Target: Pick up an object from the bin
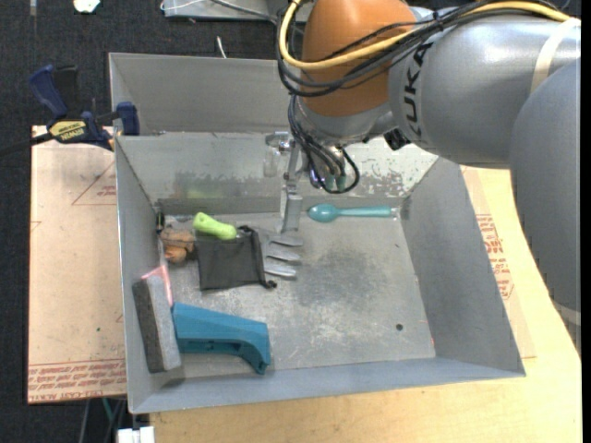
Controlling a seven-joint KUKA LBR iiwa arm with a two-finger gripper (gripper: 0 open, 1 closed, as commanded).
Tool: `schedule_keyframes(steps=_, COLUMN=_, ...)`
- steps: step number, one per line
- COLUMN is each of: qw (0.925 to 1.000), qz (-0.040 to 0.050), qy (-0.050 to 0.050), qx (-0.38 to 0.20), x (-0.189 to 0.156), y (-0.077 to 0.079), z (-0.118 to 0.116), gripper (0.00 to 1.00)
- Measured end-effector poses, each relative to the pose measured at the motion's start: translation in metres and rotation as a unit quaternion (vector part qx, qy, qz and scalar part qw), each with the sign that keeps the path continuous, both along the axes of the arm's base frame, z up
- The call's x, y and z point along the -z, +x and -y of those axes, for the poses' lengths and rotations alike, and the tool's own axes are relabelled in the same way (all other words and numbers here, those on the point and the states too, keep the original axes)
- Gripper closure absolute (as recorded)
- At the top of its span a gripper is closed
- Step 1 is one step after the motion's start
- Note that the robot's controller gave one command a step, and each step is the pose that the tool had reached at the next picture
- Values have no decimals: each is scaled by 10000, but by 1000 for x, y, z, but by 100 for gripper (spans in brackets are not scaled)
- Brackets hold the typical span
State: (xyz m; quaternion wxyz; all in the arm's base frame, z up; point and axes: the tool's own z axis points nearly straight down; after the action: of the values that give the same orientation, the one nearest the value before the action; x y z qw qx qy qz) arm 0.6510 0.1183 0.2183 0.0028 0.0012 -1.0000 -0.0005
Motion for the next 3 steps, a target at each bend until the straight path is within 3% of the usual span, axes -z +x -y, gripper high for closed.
schedule_keyframes(steps=1, qw=10000, qz=38, qy=3, qx=10, x=-5, y=2, z=1, gripper=0)
schedule_keyframes(steps=2, qw=9986, qz=51, qy=10, qx=530, x=77, y=-1, z=-28, gripper=0)
schedule_keyframes(steps=3, qw=9844, qz=94, qy=16, qx=1758, x=88, y=1, z=-61, gripper=0)
